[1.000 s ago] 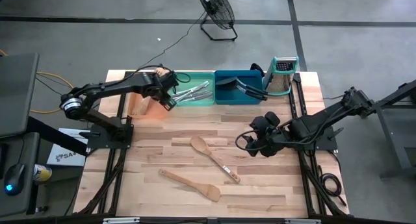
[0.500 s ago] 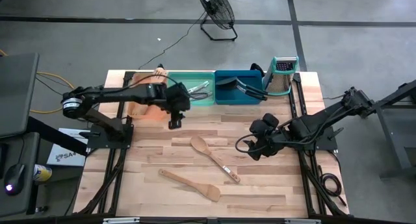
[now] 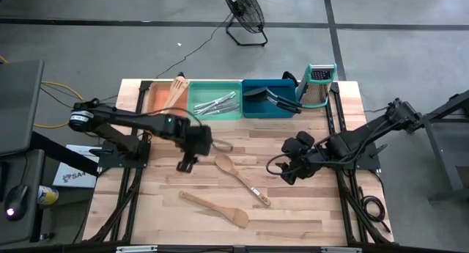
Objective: Pick & Place Kitchen Items
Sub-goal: Put the brown serving spoon into the orange bin
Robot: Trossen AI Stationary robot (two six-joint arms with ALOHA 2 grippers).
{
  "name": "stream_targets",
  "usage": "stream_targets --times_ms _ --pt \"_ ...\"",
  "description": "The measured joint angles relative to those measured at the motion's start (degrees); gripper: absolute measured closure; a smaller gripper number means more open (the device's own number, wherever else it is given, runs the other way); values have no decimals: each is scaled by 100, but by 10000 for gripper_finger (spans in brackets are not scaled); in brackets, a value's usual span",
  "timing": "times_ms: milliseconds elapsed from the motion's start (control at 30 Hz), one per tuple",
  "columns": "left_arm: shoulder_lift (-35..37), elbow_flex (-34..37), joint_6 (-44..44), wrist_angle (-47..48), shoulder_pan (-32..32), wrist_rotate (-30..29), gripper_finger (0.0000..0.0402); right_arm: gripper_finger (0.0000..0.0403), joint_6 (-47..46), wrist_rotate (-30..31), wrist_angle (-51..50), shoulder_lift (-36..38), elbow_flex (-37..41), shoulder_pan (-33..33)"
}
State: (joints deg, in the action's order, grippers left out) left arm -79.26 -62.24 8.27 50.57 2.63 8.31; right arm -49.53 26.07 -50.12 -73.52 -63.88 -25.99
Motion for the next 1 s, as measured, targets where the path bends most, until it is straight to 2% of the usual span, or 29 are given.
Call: stream_targets --times_ms 167,433,733,1000 --pt "0 0 -106 346 630 -115 258 133 -149 59 1 0 0 -1" --pt "-129 4 -864 310 1260 -309 252 133 -187 78 -1 0 0 -143" --pt "-660 2 -1010 -218 1825 -336 152 133 -1012 149 -44 0 0 -470" --pt "-1154 7 -1259 -626 2297 -749 138 133 -1671 229 -146 0 0 -797"
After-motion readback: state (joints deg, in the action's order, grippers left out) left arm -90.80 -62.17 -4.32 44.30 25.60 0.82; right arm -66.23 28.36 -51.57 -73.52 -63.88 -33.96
